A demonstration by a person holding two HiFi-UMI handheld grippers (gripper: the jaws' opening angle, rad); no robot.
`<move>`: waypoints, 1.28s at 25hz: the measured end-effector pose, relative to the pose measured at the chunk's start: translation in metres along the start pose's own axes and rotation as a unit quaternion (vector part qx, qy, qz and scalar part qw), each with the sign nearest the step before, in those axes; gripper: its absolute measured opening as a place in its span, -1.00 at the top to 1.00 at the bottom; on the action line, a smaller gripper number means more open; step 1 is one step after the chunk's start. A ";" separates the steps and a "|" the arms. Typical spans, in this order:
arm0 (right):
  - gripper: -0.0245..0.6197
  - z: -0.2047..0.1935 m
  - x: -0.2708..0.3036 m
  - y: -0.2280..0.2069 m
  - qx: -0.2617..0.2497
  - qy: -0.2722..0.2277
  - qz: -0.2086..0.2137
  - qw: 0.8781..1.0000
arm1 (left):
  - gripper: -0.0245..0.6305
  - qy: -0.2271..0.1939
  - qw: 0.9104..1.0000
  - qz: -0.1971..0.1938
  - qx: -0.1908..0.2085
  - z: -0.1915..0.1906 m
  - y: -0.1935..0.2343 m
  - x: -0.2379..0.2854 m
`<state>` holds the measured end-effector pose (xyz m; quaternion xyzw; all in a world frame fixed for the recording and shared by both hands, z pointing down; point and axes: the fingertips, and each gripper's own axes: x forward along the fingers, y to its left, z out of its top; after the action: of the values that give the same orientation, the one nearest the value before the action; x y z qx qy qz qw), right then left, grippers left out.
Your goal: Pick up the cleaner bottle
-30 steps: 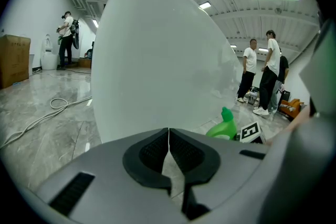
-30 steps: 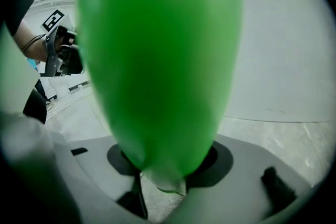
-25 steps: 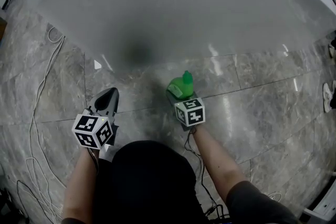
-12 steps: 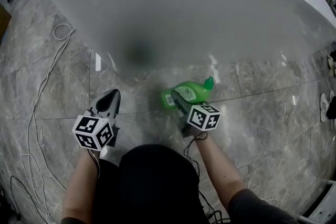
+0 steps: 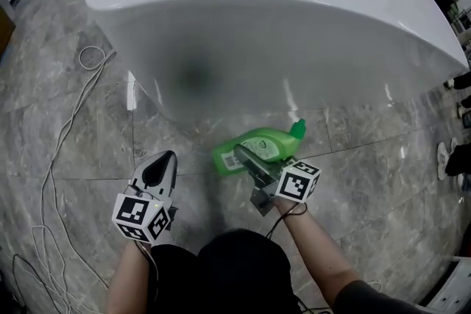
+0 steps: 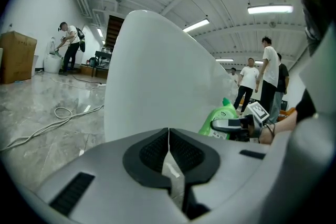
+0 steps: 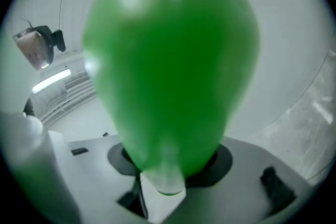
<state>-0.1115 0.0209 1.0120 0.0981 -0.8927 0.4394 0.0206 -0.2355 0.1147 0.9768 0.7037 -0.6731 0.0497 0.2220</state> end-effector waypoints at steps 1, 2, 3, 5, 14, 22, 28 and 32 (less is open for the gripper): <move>0.30 0.005 0.000 0.012 0.002 0.002 0.006 1.000 | 0.88 -0.001 1.000 0.001 0.001 0.006 -0.005 -0.004; 0.30 0.008 0.000 0.024 0.007 0.003 0.011 1.000 | 0.88 -0.003 1.000 0.002 0.006 0.012 -0.009 -0.010; 0.30 0.011 -0.003 0.037 0.013 0.005 0.016 1.000 | 0.88 -0.003 1.000 0.004 0.013 0.017 -0.015 -0.017; 0.30 0.012 -0.012 0.062 0.035 0.013 0.025 0.999 | 0.88 0.000 0.999 0.010 0.034 0.025 -0.026 -0.033; 0.30 0.043 -0.036 0.147 0.114 0.016 0.005 0.993 | 0.88 0.035 0.998 0.049 0.007 0.091 -0.034 -0.106; 0.30 0.113 -0.083 0.235 0.148 0.014 -0.022 0.989 | 0.88 0.065 0.995 0.051 -0.050 0.184 -0.094 -0.137; 0.30 0.187 -0.104 0.301 0.159 -0.013 -0.020 0.987 | 0.88 0.069 0.997 0.038 -0.027 0.276 -0.137 -0.130; 0.30 0.217 -0.113 0.327 0.140 -0.017 -0.017 0.990 | 0.88 0.055 0.998 0.025 -0.016 0.322 -0.157 -0.122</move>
<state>-0.0530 0.0622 0.6101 0.1225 -0.8210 0.5576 -0.0014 -0.1675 0.1044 0.6047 0.6795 -0.6777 0.0835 0.2684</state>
